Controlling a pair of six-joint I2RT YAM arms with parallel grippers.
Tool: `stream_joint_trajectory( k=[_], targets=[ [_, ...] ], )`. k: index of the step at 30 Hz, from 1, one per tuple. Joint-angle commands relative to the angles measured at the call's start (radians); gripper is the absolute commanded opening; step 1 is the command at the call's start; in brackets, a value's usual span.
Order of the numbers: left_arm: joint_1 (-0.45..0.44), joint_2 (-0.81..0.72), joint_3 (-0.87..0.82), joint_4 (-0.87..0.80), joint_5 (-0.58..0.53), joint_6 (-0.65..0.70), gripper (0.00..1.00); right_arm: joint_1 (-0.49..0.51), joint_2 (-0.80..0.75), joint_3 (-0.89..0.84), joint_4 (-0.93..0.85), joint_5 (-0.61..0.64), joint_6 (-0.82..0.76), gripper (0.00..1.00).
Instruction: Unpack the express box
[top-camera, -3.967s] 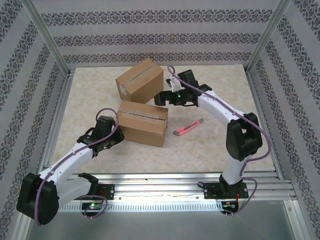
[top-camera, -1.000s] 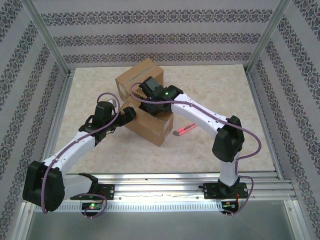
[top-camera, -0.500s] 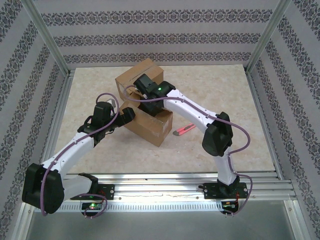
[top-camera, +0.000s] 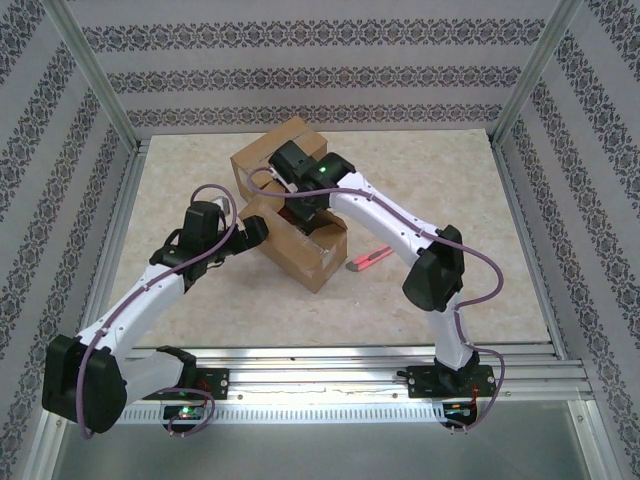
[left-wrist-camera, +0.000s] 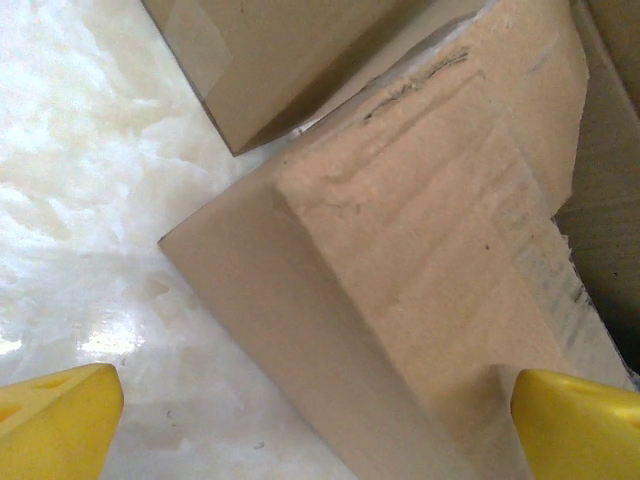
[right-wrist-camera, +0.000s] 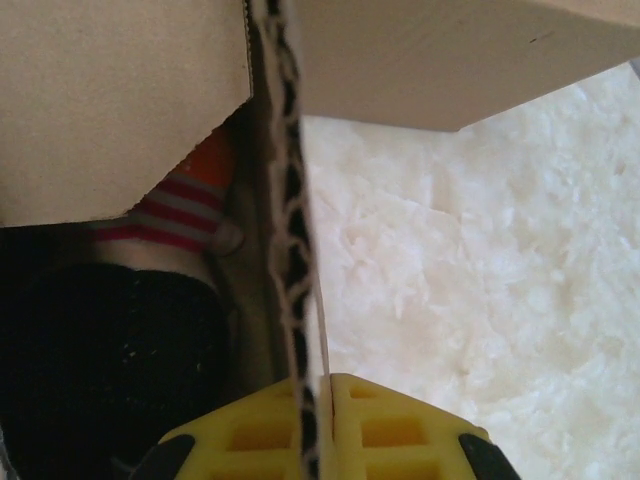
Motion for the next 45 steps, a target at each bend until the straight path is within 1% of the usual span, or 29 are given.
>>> stream_joint_trajectory(
  k=[1, 4, 6, 7, 10, 12, 15, 18, 20, 22, 25, 28, 31, 33, 34, 45],
  targets=[
    [0.015, -0.038, 0.075, -0.116, -0.006, 0.083, 1.0, -0.033, -0.091, 0.045, -0.061, -0.14, 0.11, 0.0],
    [0.017, -0.062, 0.113, -0.162, 0.016, 0.11, 1.0, -0.083, -0.17, -0.036, -0.004, -0.343, 0.239, 0.0],
    [0.016, -0.082, 0.134, -0.188, 0.034, 0.123, 1.0, -0.117, -0.244, -0.15, 0.102, -0.481, 0.34, 0.0],
    [0.016, -0.091, 0.142, -0.2, 0.04, 0.13, 1.0, -0.131, -0.279, -0.205, 0.161, -0.53, 0.385, 0.0],
    [0.016, -0.117, 0.172, -0.243, 0.053, 0.15, 1.0, -0.17, -0.401, -0.427, 0.426, -0.693, 0.566, 0.0],
    [0.015, -0.124, 0.2, -0.283, 0.066, 0.171, 1.0, -0.195, -0.476, -0.586, 0.639, -0.788, 0.708, 0.0],
    [0.014, -0.118, 0.255, -0.354, 0.08, 0.208, 1.0, -0.21, -0.562, -0.8, 0.967, -0.848, 0.91, 0.0],
    [0.009, -0.097, 0.317, -0.43, 0.079, 0.241, 1.0, -0.205, -0.61, -0.942, 1.199, -0.849, 1.044, 0.0],
    [0.002, -0.081, 0.356, -0.472, 0.065, 0.257, 1.0, -0.198, -0.63, -1.014, 1.313, -0.832, 1.11, 0.0],
    [-0.013, -0.062, 0.394, -0.505, 0.038, 0.269, 1.0, -0.186, -0.647, -1.066, 1.38, -0.803, 1.141, 0.0],
    [-0.063, -0.025, 0.451, -0.554, -0.031, 0.296, 1.0, -0.158, -0.667, -1.116, 1.425, -0.752, 1.16, 0.0],
    [-0.148, 0.04, 0.526, -0.629, -0.16, 0.327, 1.0, -0.128, -0.688, -1.171, 1.475, -0.709, 1.186, 0.0],
    [-0.247, 0.133, 0.614, -0.714, -0.323, 0.347, 1.0, -0.108, -0.709, -1.217, 1.52, -0.672, 1.208, 0.0],
    [-0.308, 0.196, 0.66, -0.76, -0.458, 0.337, 1.0, -0.101, -0.724, -1.241, 1.531, -0.655, 1.216, 0.0],
    [-0.328, 0.218, 0.676, -0.775, -0.499, 0.331, 1.0, -0.099, -0.73, -1.253, 1.539, -0.649, 1.223, 0.0],
    [-0.474, 0.437, 0.815, -0.967, -0.835, 0.219, 1.0, -0.093, -0.809, -1.396, 1.58, -0.571, 1.28, 0.0]
  ],
)
